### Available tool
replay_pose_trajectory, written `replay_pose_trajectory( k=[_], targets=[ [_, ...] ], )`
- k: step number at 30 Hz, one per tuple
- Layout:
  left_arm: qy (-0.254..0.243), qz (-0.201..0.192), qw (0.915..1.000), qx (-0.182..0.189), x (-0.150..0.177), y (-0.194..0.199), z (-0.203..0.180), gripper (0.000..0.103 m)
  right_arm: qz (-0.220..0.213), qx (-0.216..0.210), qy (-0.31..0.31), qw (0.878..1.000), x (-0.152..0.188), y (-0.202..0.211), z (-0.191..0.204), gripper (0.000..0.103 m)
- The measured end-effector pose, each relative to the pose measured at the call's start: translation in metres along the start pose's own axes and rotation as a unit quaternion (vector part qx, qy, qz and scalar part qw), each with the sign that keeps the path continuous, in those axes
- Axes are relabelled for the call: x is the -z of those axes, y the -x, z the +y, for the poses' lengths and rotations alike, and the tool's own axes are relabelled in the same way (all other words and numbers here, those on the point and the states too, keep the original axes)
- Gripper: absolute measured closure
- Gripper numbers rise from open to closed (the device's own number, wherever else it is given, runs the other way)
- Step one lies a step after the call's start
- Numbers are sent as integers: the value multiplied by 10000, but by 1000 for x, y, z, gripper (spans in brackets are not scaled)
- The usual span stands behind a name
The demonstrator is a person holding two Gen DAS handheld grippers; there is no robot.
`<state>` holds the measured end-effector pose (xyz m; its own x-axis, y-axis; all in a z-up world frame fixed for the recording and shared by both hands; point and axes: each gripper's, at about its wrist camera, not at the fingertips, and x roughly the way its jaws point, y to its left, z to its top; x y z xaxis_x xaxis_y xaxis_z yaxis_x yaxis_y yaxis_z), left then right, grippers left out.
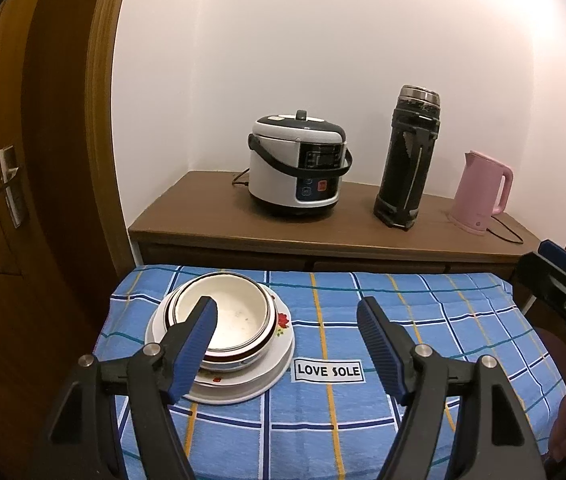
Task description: Organize plates and bowls
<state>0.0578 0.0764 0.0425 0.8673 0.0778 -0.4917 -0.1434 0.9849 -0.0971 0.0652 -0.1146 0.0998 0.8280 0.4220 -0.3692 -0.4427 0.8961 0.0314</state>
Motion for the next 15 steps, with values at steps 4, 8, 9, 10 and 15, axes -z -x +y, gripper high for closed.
replay_pose_trajectory(
  k=[4,8,9,10,15],
  targets=[
    [-26,-12,10000,20,-1,2,-3,28,-30,28,-30,10000,0,6,-4,12],
    [-77,-25,10000,35,0,4,-8,28,-60,66,-53,9999,0,12,-7,12],
    [-86,-28,10000,41,0,5,-9,28,-68,70,-53,9999,0,12,-8,12],
    [-99,-33,9999,54,0,6,-10,28,-73,74,-56,9999,0,13,-8,12],
    [-164,-65,9998,48,0,8,-15,28,-107,99,-77,9999,0,18,-11,11]
  ],
)
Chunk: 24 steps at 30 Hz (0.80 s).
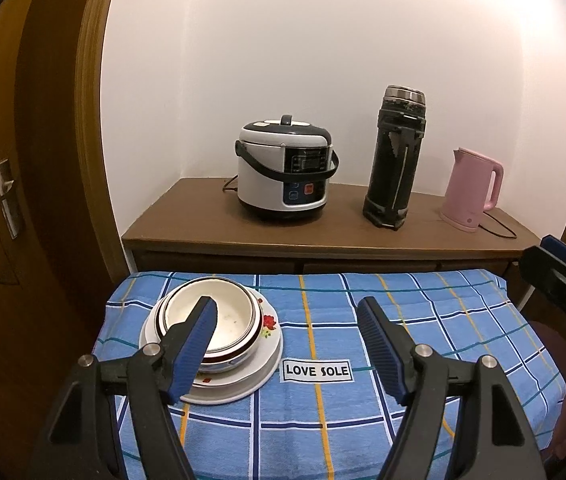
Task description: Organize plates and bowls
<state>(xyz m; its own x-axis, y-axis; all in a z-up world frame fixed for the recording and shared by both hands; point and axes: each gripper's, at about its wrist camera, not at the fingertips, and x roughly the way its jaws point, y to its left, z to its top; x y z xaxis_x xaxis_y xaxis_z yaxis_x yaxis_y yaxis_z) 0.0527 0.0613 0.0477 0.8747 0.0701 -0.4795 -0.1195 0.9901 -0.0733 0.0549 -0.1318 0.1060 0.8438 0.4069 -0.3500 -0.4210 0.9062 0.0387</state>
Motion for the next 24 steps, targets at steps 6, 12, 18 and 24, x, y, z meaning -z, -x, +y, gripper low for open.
replay_pose_trajectory(
  k=[6,12,18,24],
  targets=[
    [-81,8,10000,-30,-1,0,-3,28,-6,17,-37,10000,1,3,-3,11],
    [-147,8,9999,4,-4,0,-10,28,-12,66,-67,10000,3,4,-8,11],
    [-213,-19,9997,107,-4,1,-17,28,-43,103,-90,9999,3,8,-12,11],
    [-222,-77,9990,384,-5,1,-26,28,-40,132,-124,9998,6,12,-18,11]
  ],
)
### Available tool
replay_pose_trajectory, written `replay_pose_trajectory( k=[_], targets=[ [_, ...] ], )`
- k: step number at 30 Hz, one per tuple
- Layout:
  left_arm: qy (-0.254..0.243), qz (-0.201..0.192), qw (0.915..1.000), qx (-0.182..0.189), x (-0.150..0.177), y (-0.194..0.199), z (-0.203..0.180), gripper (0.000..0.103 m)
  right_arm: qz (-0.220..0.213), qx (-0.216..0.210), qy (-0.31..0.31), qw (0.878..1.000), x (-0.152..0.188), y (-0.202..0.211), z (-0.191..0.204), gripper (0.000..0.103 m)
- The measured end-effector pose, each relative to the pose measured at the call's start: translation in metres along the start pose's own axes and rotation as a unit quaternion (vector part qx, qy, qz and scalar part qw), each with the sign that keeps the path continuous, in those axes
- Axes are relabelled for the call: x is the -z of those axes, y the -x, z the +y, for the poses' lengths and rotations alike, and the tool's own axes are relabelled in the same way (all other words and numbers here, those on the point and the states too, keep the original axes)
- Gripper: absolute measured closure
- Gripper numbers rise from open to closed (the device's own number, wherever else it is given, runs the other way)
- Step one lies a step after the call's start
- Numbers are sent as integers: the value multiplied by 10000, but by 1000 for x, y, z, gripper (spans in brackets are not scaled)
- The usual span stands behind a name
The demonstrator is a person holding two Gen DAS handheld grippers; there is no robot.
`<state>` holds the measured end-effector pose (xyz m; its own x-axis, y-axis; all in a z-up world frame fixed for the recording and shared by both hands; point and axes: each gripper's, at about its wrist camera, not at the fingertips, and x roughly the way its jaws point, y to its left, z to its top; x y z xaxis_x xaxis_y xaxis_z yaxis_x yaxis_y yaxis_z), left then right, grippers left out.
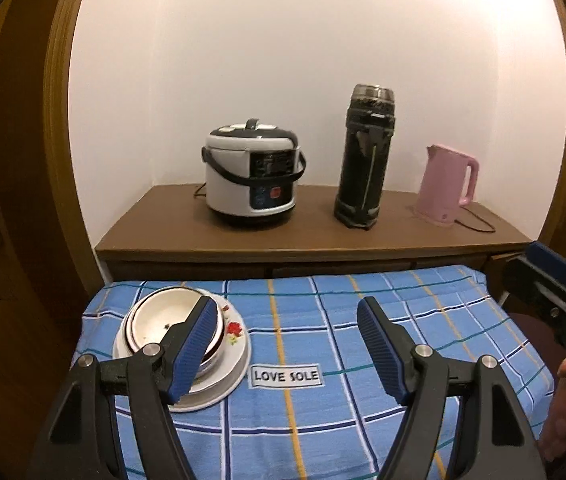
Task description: Organize plates and bowls
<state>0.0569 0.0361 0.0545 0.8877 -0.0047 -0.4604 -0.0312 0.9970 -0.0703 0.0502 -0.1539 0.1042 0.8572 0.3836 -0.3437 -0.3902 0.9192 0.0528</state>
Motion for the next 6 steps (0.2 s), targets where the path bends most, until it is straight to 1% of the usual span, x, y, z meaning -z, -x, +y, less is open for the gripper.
replay_pose_trajectory(
  k=[2,4,6],
  targets=[
    [-76,-83,9999,-11,-1,2,-5,28,-7,31,-30,10000,1,2,-4,11],
    [-97,-121,9999,54,-2,5,-9,28,-16,64,-45,10000,2,4,-8,11],
    [-185,-170,9997,-3,-2,7,-14,28,-21,114,-58,9999,4,8,-13,11]
  ],
)
